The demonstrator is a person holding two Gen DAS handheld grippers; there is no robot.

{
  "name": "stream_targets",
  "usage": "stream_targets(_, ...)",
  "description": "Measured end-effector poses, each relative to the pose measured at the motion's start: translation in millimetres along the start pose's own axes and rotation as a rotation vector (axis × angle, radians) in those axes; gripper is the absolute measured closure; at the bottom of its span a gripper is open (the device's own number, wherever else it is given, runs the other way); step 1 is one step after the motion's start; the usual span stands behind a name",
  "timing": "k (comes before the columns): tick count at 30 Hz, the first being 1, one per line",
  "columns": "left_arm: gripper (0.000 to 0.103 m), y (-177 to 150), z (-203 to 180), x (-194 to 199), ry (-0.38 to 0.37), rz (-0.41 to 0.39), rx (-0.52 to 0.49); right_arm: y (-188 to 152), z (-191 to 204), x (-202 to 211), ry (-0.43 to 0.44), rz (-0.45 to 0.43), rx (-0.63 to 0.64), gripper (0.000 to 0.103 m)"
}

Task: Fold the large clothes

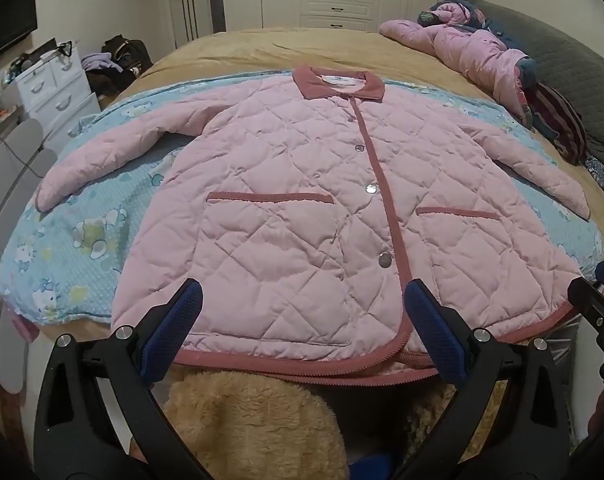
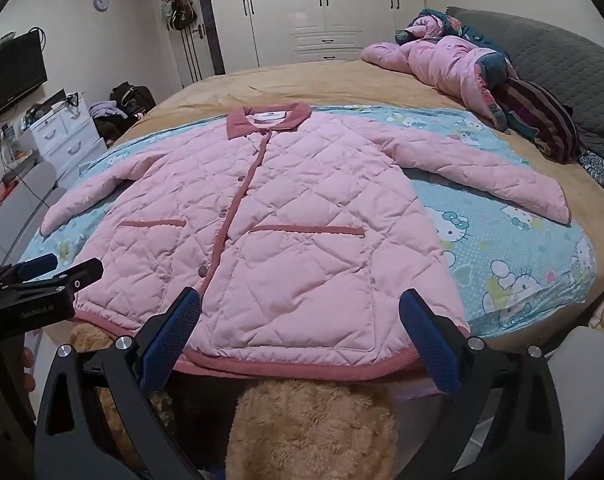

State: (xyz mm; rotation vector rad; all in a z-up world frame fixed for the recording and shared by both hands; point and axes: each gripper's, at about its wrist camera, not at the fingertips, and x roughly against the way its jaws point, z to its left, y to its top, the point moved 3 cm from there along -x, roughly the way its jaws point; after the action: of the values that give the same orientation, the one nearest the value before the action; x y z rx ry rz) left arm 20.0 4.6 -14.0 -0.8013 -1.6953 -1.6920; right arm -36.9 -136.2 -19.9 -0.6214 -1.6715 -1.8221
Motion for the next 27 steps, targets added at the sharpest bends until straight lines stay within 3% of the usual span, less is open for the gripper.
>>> stream_targets(27, 0.008, 1.6, 1.9, 6.1, 0.003, -0.012, -0.008, -2.7, 3.8, 2.2, -0.001, 0.003, 0.001, 0.004)
